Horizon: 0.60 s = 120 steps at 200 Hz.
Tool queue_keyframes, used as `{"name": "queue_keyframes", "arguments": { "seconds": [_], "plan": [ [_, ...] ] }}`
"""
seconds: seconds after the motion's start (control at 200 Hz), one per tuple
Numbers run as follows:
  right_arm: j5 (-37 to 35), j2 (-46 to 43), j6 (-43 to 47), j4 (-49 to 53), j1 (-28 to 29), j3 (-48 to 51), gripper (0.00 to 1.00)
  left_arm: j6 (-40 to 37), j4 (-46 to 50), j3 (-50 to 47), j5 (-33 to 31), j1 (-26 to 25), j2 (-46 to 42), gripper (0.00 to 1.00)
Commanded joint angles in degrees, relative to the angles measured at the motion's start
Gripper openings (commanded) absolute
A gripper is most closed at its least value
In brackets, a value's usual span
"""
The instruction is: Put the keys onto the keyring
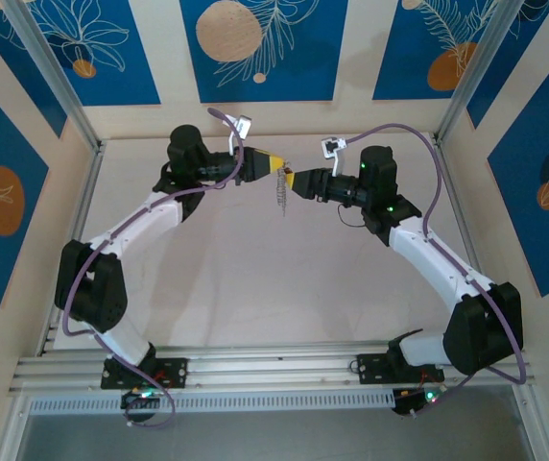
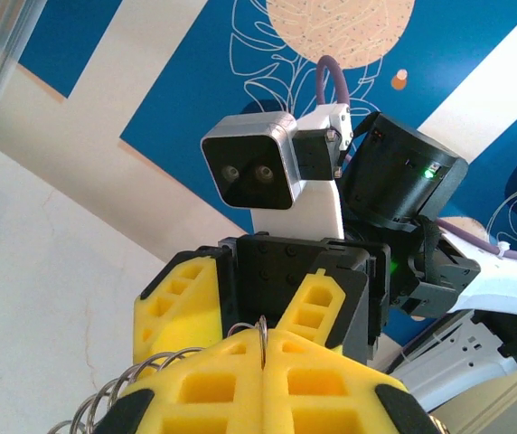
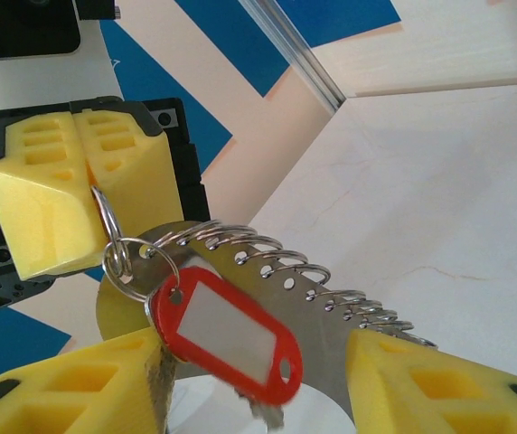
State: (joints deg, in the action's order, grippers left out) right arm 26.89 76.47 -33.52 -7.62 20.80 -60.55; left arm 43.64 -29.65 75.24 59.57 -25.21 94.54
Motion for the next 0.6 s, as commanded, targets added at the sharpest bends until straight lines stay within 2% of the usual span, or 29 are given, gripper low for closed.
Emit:
{"name": "queue_keyframes", "arguments": {
  "seconds": [0.0, 0.175, 0.265, 0.49, 0.55, 0.595],
  "plan": [
    [-0.5, 0.5, 1.3, 0.2, 0.4, -1.1, 0.52, 0.6, -3.0, -0.3, 1.2, -0.8, -1.9, 0.00],
    [0.7, 1.1, 1.8, 0.2, 0.8, -2.0, 0.47, 0.6, -3.0, -0.4, 0.9, -1.2, -1.8, 0.00],
    [1.2, 1.4, 2.2, 0.6, 0.9, -2.2, 0.38, 0.6, -3.0, -0.3, 0.8, -1.3, -1.7, 0.00],
    [2.8, 0.0, 3.6, 1.8, 1.2, -1.2, 0.05, 0.5, -3.0, -0.3, -0.3, -1.4, -1.7, 0.00],
    [3.0, -0.3, 4.0, 2.7, 1.4, -1.0, 0.00, 0.4, -3.0, -0.4, -0.7, -1.4, -1.6, 0.00],
    [3.1, -0.5, 4.2, 3.2, 1.4, -0.9, 0.00, 0.4, -3.1, -0.4, -0.9, -1.4, -1.7, 0.00]
  ]
}}
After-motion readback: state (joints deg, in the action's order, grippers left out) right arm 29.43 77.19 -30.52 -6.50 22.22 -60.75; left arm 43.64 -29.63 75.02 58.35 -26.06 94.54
